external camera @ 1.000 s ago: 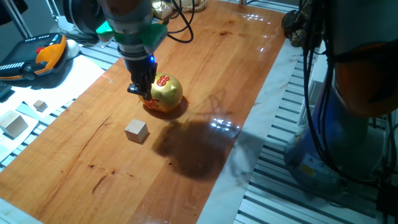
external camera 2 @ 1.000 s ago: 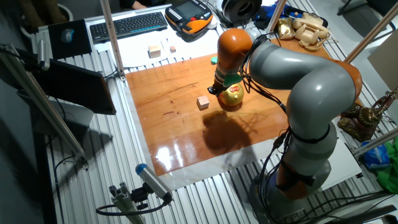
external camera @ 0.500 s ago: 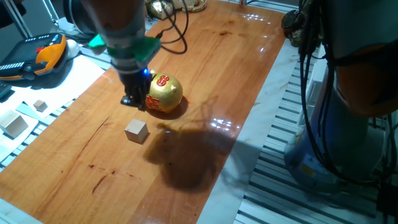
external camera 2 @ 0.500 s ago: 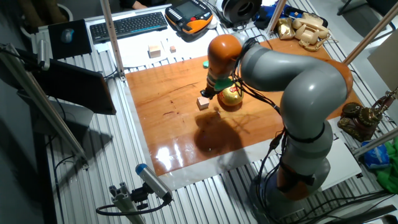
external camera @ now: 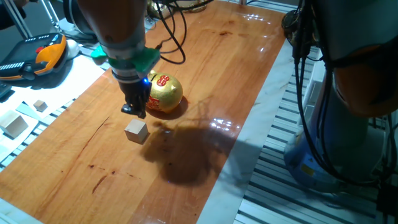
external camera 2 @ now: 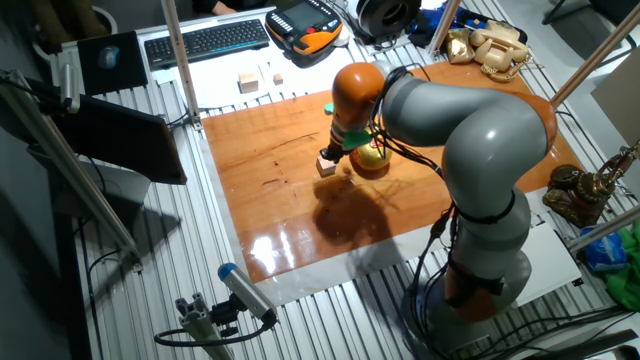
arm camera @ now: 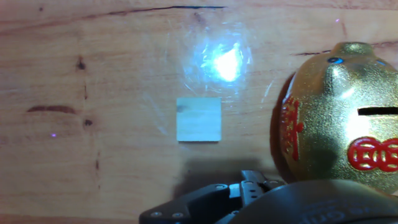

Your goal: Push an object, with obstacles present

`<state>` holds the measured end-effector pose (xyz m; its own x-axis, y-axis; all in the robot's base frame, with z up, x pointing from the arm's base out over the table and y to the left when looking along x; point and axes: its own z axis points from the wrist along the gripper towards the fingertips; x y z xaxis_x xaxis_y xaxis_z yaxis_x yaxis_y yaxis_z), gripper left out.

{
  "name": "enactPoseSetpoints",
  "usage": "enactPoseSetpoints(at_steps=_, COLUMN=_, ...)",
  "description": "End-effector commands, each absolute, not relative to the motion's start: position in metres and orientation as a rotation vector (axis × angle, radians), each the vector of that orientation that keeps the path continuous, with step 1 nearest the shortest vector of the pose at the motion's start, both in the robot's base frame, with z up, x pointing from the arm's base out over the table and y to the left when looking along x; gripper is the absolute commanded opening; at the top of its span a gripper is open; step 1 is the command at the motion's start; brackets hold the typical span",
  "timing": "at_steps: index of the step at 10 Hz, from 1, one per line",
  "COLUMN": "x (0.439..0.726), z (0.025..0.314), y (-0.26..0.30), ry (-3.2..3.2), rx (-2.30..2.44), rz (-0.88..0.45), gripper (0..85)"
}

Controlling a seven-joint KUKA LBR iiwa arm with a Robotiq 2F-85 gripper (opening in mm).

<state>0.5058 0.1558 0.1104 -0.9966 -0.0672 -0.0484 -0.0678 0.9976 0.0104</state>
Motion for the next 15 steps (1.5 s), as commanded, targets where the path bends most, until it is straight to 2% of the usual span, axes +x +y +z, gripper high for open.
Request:
enactPoseSetpoints(at_steps=1, x=0.502, z=0.104, y=0.157, ry=3.090, rx=-0.098, rz=0.021, gripper=0.0)
enactPoseSetpoints(at_steps=7, x=0.491, z=0.083, y=0.158, ry=3.084, rx=-0.060, rz=0.003, gripper=0.0)
enactPoseSetpoints(at_steps=15, x=0.495, z=0.062, y=0.160, ry=3.070, rx=-0.046, rz=-0.004, gripper=0.0)
